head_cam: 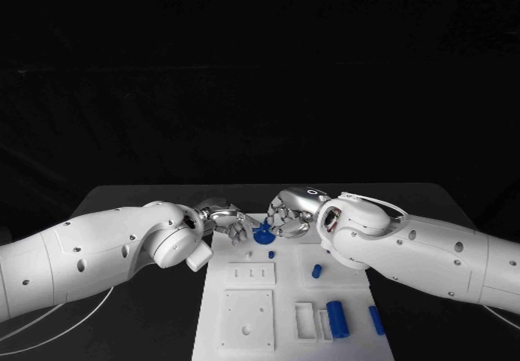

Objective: Assemble the parts on the task board

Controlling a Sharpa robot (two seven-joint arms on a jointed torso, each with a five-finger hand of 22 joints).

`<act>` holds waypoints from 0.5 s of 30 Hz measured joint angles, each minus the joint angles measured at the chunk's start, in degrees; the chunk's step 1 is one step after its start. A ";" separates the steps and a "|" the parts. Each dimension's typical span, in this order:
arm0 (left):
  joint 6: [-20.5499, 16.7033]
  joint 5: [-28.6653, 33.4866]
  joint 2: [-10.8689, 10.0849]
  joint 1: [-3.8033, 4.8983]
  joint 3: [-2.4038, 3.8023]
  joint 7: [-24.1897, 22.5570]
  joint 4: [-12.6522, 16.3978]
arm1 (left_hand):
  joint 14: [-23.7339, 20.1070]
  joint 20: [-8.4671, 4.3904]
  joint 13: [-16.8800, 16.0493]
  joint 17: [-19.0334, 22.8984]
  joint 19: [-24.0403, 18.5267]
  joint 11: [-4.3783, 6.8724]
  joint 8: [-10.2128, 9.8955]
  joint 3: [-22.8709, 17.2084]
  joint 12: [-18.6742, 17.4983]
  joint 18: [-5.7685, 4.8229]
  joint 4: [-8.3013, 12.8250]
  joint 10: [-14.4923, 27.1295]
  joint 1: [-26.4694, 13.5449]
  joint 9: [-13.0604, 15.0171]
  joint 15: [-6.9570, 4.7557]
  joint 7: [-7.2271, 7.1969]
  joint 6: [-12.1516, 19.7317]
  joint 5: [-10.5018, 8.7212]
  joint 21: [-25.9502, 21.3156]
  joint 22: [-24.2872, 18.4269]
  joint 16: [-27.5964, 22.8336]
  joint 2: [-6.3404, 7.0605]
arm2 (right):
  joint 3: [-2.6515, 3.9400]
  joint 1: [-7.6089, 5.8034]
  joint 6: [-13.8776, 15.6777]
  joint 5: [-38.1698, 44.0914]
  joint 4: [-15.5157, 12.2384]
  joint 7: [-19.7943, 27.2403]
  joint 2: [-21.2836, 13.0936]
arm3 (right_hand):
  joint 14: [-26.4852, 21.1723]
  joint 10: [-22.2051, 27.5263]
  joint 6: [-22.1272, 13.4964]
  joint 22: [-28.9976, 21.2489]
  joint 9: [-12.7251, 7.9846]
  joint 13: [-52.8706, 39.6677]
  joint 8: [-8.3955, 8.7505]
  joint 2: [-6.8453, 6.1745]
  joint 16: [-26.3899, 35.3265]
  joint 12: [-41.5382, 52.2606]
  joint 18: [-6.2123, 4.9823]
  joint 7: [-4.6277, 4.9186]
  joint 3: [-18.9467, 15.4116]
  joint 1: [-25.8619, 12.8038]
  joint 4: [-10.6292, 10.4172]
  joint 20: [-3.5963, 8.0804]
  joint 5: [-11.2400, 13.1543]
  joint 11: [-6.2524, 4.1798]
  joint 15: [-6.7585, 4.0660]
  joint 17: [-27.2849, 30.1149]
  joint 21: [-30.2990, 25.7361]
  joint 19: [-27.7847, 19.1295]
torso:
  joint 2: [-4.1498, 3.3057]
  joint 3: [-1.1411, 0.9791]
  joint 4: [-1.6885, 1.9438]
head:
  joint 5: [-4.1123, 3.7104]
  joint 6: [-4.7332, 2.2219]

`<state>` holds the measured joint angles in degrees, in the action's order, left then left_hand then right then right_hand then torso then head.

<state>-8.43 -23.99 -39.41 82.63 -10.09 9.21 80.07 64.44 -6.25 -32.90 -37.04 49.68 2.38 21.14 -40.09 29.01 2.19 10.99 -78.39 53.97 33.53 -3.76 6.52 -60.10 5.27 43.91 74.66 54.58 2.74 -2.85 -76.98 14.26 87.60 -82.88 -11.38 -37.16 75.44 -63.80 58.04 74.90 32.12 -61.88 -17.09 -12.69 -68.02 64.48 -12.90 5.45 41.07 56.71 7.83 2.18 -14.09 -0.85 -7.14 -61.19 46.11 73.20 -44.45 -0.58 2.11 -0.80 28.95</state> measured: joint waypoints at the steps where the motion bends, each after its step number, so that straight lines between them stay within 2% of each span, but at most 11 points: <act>1: -0.01 -0.04 -0.10 0.00 0.00 0.00 -0.03 | 0.02 0.00 -0.09 0.00 0.00 0.00 0.00 0.00 0.00 0.00 0.00 0.00 0.00 0.07 -0.02 0.00 -0.01 0.05 0.00 0.00 0.24 0.00 | 0.00 0.00 0.35 -0.35 0.17 0.06 -0.24 | -0.90 1.07 -1.06 0.00 -0.18 0.23 0.55 -0.40 0.85 -0.70 -0.05 0.27 -0.07 -0.26 -0.07 -0.17 -0.25 0.27 0.38 0.32 -0.74 -1.10 | 0.01 0.00 -0.01 | 0.02 0.02; 3: -0.03 -0.11 -0.22 0.00 0.00 0.00 -0.11 | 0.21 -0.11 -0.25 0.00 0.12 0.00 0.00 0.00 0.08 0.00 0.00 0.00 -0.01 0.11 -0.20 -0.01 -0.02 0.27 0.02 0.00 0.44 0.01 | 0.00 0.00 1.19 -1.14 0.48 0.24 -0.77 | -2.80 3.15 -3.64 -0.07 -0.52 0.98 1.89 -1.16 2.94 -2.00 -0.05 1.16 -0.22 -0.18 -0.22 -0.67 -0.33 1.17 1.16 1.27 -2.49 -3.46 | 0.02 0.00 -0.04 | 0.15 0.03; 6: -0.04 -0.18 -0.51 0.00 0.00 0.00 -0.13 | 0.21 -0.20 -0.41 0.00 0.21 0.11 0.00 0.00 0.40 0.00 0.00 -0.11 -0.15 0.49 -0.20 -0.04 -0.07 0.28 0.45 0.00 0.72 0.15 | 0.00 -0.01 3.40 -3.28 1.56 0.84 -1.94 | -3.84 4.38 -5.55 -0.44 -0.63 1.69 2.68 -1.51 4.65 -2.99 -0.06 2.01 -0.22 0.16 -0.22 -1.38 -0.78 1.99 2.15 2.19 -3.91 -5.20 | 0.02 0.00 -0.07 | 0.22 0.00; 7: -0.04 -0.19 -0.57 0.00 -0.01 0.01 -0.13 | 0.42 -0.20 -0.51 0.01 0.21 0.22 0.00 0.00 0.65 0.00 0.00 -0.21 -0.15 0.51 -0.40 -0.08 -0.12 0.28 0.45 0.00 0.94 0.15 | 0.01 -0.02 4.09 -4.06 1.95 1.05 -2.24 | -4.02 4.66 -5.87 -0.51 -0.63 1.85 2.68 -1.75 4.98 -3.09 -0.06 2.19 -0.22 0.41 -0.22 -1.56 -0.89 2.10 2.33 2.40 -4.22 -5.53 | 0.03 0.00 -0.07 | 0.24 -0.02; 9: -0.04 -0.21 -0.77 0.00 -0.02 0.03 -0.08 | 0.52 -0.31 -0.77 0.04 0.31 0.41 0.34 0.00 0.95 0.00 0.00 -0.41 -0.31 0.51 -0.51 -0.16 -0.24 0.28 0.84 0.00 1.12 0.31 | 0.06 -0.06 5.55 -6.01 2.92 1.56 -2.82 | -4.51 4.95 -6.29 -0.70 -0.57 2.36 2.96 -2.10 5.80 -3.37 -0.06 2.60 -0.22 0.75 -0.22 -2.08 -2.59 2.39 2.43 2.88 -4.90 -6.10 | 0.03 0.00 -0.05 | 0.30 -0.03; 12: 0.01 -0.25 -1.07 0.00 -0.08 0.11 -0.02 | 0.93 -0.30 -1.16 0.08 0.71 0.71 0.45 0.01 1.47 0.00 0.00 -0.71 -0.48 0.51 -0.91 -0.29 -0.52 0.79 1.27 -0.01 1.77 0.48 | 0.21 -0.20 7.32 -9.02 4.30 2.41 -3.49 | -5.18 5.80 -6.74 -1.11 -0.24 3.62 2.96 -2.10 7.54 -4.23 -0.09 2.81 -0.14 0.76 -0.51 -3.01 -4.12 2.75 2.68 3.95 -6.21 -7.04 | 0.04 0.00 -0.04 | 0.37 0.02; 13: 0.04 -0.28 -1.12 0.00 -0.09 0.15 0.01 | 0.98 -0.31 -1.27 0.08 0.76 0.75 0.48 0.01 1.72 0.01 -0.01 -0.75 -0.55 0.51 -0.95 -0.29 -0.52 1.18 1.36 -0.01 2.00 0.56 | 0.27 -0.23 7.82 -9.97 4.65 2.70 -3.68 | -5.35 5.99 -6.89 -1.25 -0.15 4.02 2.96 -2.10 8.04 -4.57 -0.47 2.81 -0.21 0.76 -0.71 -3.21 -4.17 2.77 2.81 4.26 -6.56 -7.25 | 0.04 0.01 -0.04 | 0.38 0.03; 15: 0.11 -0.44 -1.19 0.00 -0.13 0.27 0.17 | 1.77 -0.53 -1.76 0.03 1.95 1.32 0.89 0.24 2.57 0.00 0.18 -1.31 -0.85 0.51 -1.73 -0.67 -0.91 3.22 2.42 0.04 3.06 0.85 | 0.36 -0.38 8.86 -12.45 5.48 3.46 -3.95 | -5.52 6.19 -6.92 -1.49 0.03 4.94 2.96 -2.00 9.22 -5.22 -0.47 2.84 -0.21 0.86 -0.71 -3.62 -4.37 2.81 2.85 4.97 -7.37 -8.06 | 0.04 -0.02 -0.04 | 0.41 0.08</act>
<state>-8.32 -24.43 -40.61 82.63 -10.22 9.49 80.24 66.21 -6.78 -34.66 -37.01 51.63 3.70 22.03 -39.85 31.58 2.19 11.17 -79.71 53.12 34.04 -5.49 5.85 -61.01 8.49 46.33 74.70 57.64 3.58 -2.49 -77.36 23.12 75.15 -77.40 -7.92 -41.11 69.91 -57.61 51.12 73.41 32.14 -56.94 -14.13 -14.68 -58.81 59.26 -13.37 8.29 40.86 57.58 7.12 -1.44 -18.46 1.96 -4.29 -56.22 38.74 65.15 -44.41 -0.60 2.07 -0.39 29.03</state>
